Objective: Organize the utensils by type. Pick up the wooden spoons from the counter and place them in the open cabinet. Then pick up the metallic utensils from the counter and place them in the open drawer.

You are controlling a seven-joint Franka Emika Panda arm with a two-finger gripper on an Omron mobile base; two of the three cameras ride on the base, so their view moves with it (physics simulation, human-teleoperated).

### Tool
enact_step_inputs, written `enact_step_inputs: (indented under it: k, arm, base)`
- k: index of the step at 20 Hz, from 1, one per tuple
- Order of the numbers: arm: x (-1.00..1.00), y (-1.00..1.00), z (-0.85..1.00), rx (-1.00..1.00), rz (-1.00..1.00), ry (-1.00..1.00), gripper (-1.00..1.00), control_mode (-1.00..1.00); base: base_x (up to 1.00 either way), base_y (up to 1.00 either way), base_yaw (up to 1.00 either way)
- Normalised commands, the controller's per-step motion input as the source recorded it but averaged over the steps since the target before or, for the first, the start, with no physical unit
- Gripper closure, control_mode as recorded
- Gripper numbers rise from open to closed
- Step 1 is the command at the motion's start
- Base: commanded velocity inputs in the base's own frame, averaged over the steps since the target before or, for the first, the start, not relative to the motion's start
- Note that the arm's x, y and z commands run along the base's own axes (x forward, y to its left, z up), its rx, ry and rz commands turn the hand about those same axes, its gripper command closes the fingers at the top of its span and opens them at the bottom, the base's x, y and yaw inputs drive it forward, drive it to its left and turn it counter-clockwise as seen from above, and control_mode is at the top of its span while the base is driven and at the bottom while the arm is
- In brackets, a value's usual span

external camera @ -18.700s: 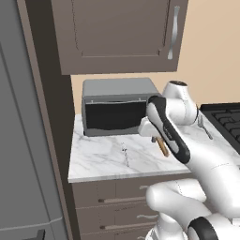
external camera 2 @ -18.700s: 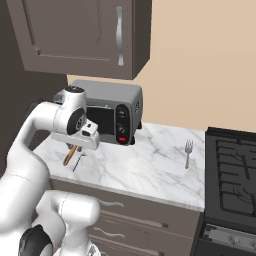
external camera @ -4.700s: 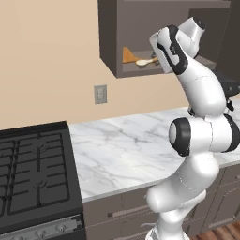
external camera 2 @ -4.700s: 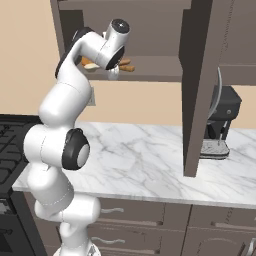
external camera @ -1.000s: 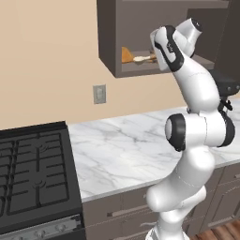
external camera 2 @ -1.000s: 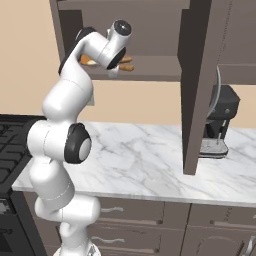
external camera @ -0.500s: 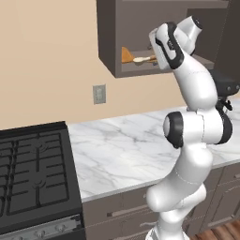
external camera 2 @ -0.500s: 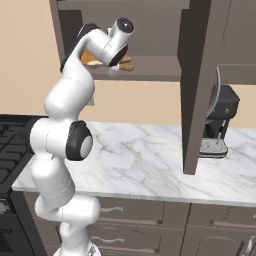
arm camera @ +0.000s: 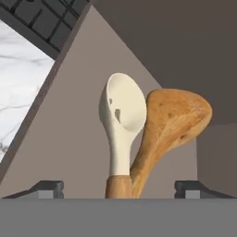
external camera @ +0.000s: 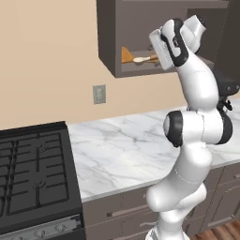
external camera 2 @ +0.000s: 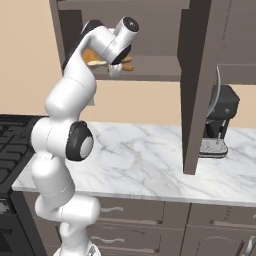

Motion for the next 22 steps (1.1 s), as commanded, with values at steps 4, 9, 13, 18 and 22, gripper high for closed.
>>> enact_step_inputs:
  k: [4, 9, 13, 18, 22]
  arm:
    - [-0.59, 0.10, -0.24, 0.00, 0.01, 0.00, -1.00, -1.00]
    - [-0.62, 0.10, -0.11, 0.00, 0.00, -0.12, -1.00, -1.00]
    - [-0.77, 0.26, -0.12, 0.00, 0.00, -0.20, -1.00, -1.00]
    - [-0.91, 0.44, -0.27, 0.00, -0.12, -0.24, -1.00, -1.00]
    - [-0.84, 0.46, -0.32, 0.00, -0.40, 0.01, -1.00, -1.00]
  base:
    - [0.00, 0.00, 0.00]
    - [0.00, 0.00, 0.00]
    - [0.00, 0.00, 0.00]
    - [0.00, 0.00, 0.00]
    - [0.00, 0.00, 0.00]
